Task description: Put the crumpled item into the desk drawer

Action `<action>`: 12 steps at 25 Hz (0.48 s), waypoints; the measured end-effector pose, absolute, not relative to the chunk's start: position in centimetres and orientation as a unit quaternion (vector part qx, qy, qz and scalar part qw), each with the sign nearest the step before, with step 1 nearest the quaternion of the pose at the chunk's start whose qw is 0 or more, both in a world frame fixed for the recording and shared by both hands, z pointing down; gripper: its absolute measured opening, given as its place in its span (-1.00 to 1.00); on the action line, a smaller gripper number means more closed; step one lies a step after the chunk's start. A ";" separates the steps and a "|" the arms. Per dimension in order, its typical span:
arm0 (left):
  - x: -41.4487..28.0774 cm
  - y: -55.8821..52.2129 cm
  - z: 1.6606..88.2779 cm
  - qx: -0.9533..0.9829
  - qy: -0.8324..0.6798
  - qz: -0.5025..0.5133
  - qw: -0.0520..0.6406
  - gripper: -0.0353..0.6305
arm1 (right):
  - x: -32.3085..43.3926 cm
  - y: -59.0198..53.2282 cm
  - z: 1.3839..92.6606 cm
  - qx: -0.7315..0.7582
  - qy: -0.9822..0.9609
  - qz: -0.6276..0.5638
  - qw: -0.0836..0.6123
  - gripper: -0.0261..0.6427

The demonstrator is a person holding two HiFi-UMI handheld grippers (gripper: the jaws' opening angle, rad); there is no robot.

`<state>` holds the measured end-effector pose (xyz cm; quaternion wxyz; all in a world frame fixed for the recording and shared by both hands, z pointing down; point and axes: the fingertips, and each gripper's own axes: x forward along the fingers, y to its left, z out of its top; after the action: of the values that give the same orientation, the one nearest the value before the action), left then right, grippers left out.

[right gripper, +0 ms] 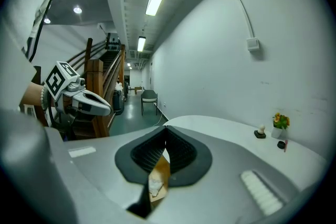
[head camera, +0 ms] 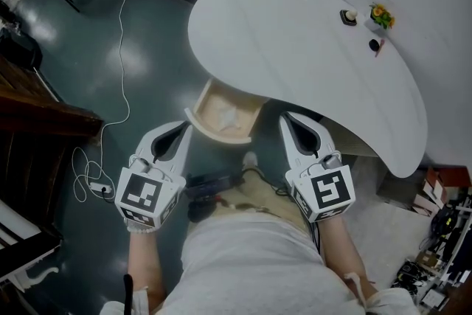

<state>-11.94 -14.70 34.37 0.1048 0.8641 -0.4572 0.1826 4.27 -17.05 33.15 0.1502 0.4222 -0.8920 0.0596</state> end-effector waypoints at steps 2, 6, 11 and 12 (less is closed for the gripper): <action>-11.8 -14.7 34.4 0.865 -0.455 0.182 0.104 -0.90 | 4.2 -16.9 33.2 0.421 -0.892 0.060 0.152 -0.91; -11.5 -14.7 34.4 0.867 -0.452 0.181 0.106 -0.90 | 4.1 -16.7 33.1 0.420 -0.893 0.058 0.152 -0.91; -11.3 -14.7 34.5 0.869 -0.447 0.181 0.106 -0.90 | 4.2 -16.7 33.0 0.422 -0.892 0.056 0.154 -0.91; -11.3 -14.8 34.5 0.870 -0.447 0.181 0.106 -0.90 | 4.1 -16.7 33.0 0.422 -0.892 0.056 0.154 -0.91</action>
<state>-11.29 -14.77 34.51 0.1058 0.8697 -0.4467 0.1815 4.15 -16.71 33.01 0.1545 0.4216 -0.8918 0.0558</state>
